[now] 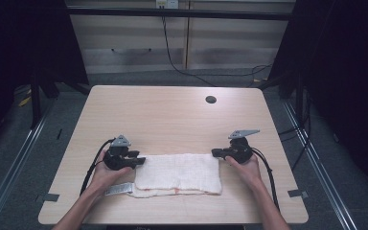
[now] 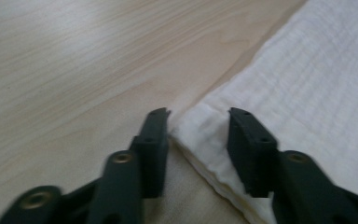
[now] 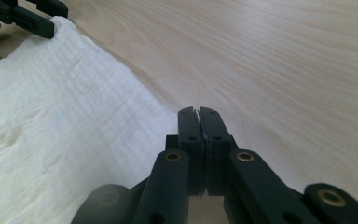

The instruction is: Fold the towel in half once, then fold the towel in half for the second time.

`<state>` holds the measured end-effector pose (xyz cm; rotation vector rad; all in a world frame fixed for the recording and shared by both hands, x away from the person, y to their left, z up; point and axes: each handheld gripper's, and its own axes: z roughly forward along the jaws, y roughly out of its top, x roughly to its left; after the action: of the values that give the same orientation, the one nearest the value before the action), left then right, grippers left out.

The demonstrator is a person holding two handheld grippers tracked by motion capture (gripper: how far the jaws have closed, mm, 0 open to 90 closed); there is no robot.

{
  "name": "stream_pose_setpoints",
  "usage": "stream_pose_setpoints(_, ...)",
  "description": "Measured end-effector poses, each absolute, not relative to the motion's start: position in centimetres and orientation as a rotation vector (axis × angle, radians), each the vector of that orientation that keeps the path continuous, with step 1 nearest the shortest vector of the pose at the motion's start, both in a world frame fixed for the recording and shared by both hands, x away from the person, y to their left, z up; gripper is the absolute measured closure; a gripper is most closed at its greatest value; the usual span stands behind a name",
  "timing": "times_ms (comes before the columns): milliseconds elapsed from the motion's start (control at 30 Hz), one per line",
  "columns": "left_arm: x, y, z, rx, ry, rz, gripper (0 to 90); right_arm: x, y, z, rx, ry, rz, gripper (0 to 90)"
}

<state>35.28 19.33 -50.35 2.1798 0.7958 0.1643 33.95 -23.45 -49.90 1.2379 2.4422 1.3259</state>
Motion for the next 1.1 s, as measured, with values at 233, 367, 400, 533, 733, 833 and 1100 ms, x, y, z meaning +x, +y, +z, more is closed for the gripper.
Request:
stream_pose_setpoints(233, 34.7, 18.9, -50.3, 2.202, 0.783, 0.209, 85.6, 33.8, -23.5, -49.5, 1.231, 2.427, 1.345, 88.9)
stream_pose_setpoints(367, 34.9, 19.0, -50.3, 2.188, 0.799, 0.171, 86.0, 33.6, -23.5, -49.2, 1.207, 2.41, 1.369, 88.9)
stream_pose_setpoints(400, 34.9, 19.0, -50.3, 2.188, 0.799, 0.171, 86.0, 33.6, -23.5, -49.2, 1.207, 2.41, 1.369, 88.9)
stream_pose_setpoints(533, 34.8, 18.9, -50.3, 2.193, 0.807, 0.18, 86.1, 33.2, -23.3, -48.6, 1.172, 2.396, 1.401, 89.0)
stream_pose_setpoints(733, 34.9, 19.0, -50.3, 2.186, 0.813, 0.171, 86.1, 32.6, -23.1, -47.4, 1.133, 2.376, 1.468, 89.0)
stream_pose_setpoints(833, 34.9, 19.0, -50.3, 2.185, 0.812, 0.168, 86.1, 32.1, -22.8, -46.8, 1.108, 2.374, 1.502, 89.0)
stream_pose_setpoints(1100, 34.5, 18.9, -50.2, 2.193, 0.815, 0.209, 86.4, 30.5, -22.1, -46.0, 1.047, 2.399, 1.505, 89.0)
